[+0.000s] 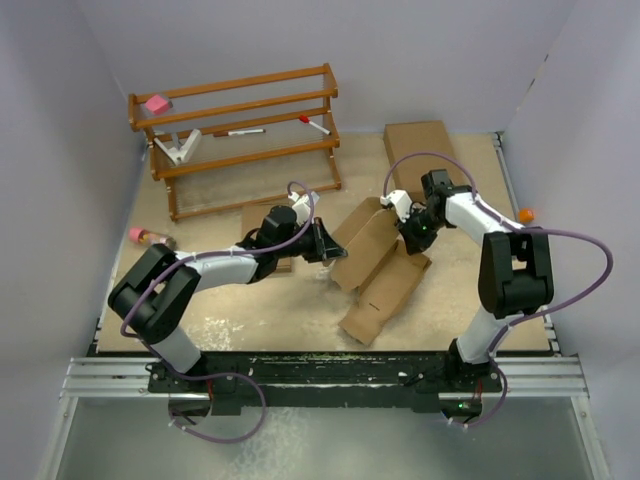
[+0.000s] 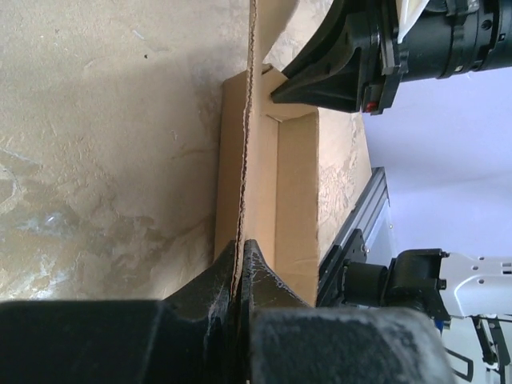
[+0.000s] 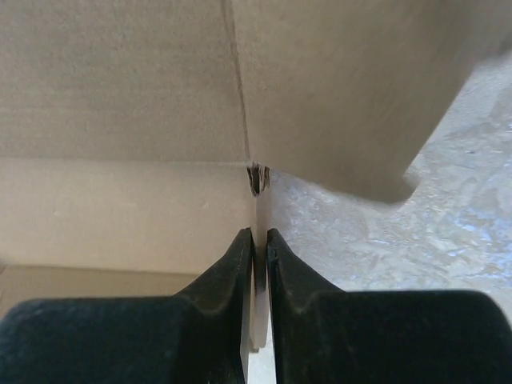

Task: Fold the paper box

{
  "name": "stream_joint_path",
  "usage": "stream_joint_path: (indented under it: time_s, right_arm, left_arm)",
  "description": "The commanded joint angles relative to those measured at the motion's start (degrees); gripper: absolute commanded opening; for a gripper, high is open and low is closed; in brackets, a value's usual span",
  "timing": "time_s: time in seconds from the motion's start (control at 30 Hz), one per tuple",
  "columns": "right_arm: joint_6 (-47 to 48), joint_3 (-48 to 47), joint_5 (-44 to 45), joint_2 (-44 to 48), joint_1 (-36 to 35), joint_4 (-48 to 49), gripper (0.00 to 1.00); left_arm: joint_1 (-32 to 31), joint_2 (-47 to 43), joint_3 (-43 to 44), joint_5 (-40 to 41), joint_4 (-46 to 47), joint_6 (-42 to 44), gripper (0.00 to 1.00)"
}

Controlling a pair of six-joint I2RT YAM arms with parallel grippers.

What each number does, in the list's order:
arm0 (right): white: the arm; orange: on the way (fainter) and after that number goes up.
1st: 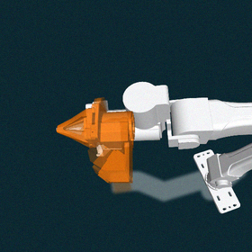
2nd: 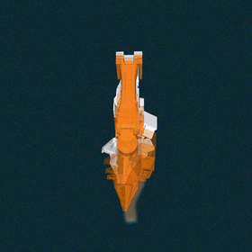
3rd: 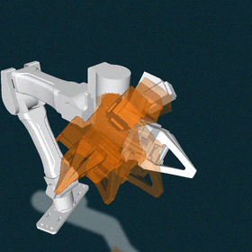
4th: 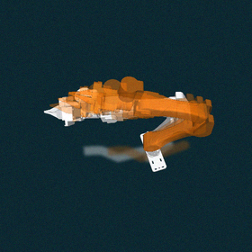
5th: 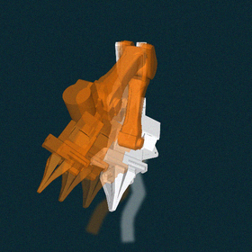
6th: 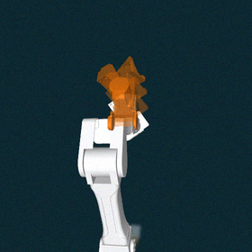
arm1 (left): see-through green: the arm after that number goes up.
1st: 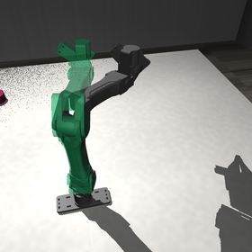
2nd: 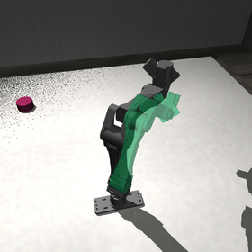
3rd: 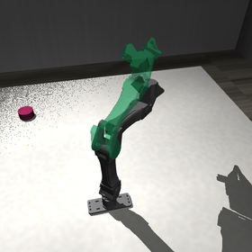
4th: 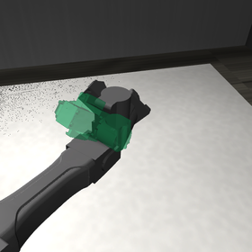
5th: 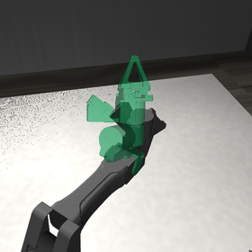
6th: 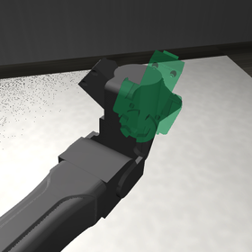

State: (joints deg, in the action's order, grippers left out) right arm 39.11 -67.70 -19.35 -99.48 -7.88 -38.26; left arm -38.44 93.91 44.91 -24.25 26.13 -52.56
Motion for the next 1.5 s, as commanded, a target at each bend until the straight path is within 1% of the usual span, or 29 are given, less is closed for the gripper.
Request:
stream_joint_path:
  time_s: [0.0,0.13,0.43,0.53,0.57,0.6,0.67,0.7,0.8,0.93,1.0,1.07,1.1,1.13,1.17,1.27,1.37,1.47]
  right_arm:
    - [-0.7,2.1,-0.9,2.9,-0.2,3.4,0.14]
    - [-0.4,3.3,-1.1,3.7,-0.2,3.5,0.14]
    - [-0.6,6.2,0.9,3.9,-0.7,6.4,0.22]
    - [-0.7,7.1,1.7,4.2,-0.9,7.4,0.23]
    - [-0.8,7.4,2.1,4.4,-1.0,7.8,0.22]
    - [-1.0,7.9,3.0,4.9,-1.1,8.6,0.18]
    - [-1.7,8.8,5.8,6.0,-1.5,10.7,0.05]
    - [-2.2,9.3,7.7,6.3,-1.9,11.8,0.0]
    - [-3.6,10.9,13.5,6.6,-3.0,14.1,0.0]
    - [-4.5,11.3,15.7,6.5,-3.8,14.4,0.0]
    - [-4.5,11.4,15.3,6.6,-3.9,14.2,0.09]
    - [-4.4,11.6,15.5,6.7,-4.1,14.4,0.14]
    - [-4.3,12.0,16.2,6.7,-4.3,14.7,0.14]
    - [-4.2,12.4,17.2,6.8,-4.6,15.4,0.09]
    - [-4.2,12.8,18.1,6.9,-4.8,15.8,0.0]
    - [-4.1,13.5,19.4,6.9,-5.2,16.7,0.0]
    - [-4.2,13.5,17.8,6.9,-5.2,16.0,0.0]
    - [-4.0,13.3,15.6,7.3,-5.2,15.2,0.14]
  left_arm:
    - [-0.1,0.2,-0.3,1.9,3.2,0.0,0.04]
    - [-0.1,-0.1,0.0,2.2,2.0,1.8,0.04]
    - [-0.3,-0.6,1.1,2.0,0.7,3.9,0.04]
    - [-0.3,-0.6,1.1,1.9,0.7,4.1,0.04]
    - [-0.3,-0.6,1.1,1.9,0.7,4.2,0.04]
    - [-0.3,-0.6,1.1,1.8,0.7,4.2,0.04]
    - [-0.3,-0.7,1.3,1.9,0.3,4.6,0.04]
    - [-0.3,-0.7,1.3,1.9,0.1,4.8,0.04]
    - [-0.3,-1.1,1.8,2.2,-0.5,5.4,0.04]
    - [-0.3,-1.3,2.3,2.4,-1.4,6.1,0.04]
    - [-0.3,-1.3,2.4,2.5,-1.4,6.2,0.04]
    - [-0.3,-1.3,2.5,2.5,-1.4,6.2,0.04]
    - [-0.3,-1.3,2.6,2.5,-1.6,6.3,0.04]
    - [-0.3,-1.3,2.8,2.5,-1.7,6.3,0.04]
    - [-0.3,-1.3,2.8,2.5,-1.7,6.3,0.04]
    - [-0.3,-1.3,2.9,2.5,-1.6,6.2,0.04]
    - [-0.3,-1.3,3.1,2.3,-1.5,6.1,0.04]
    - [-0.3,-1.2,3.2,2.3,-1.6,6.2,0.04]
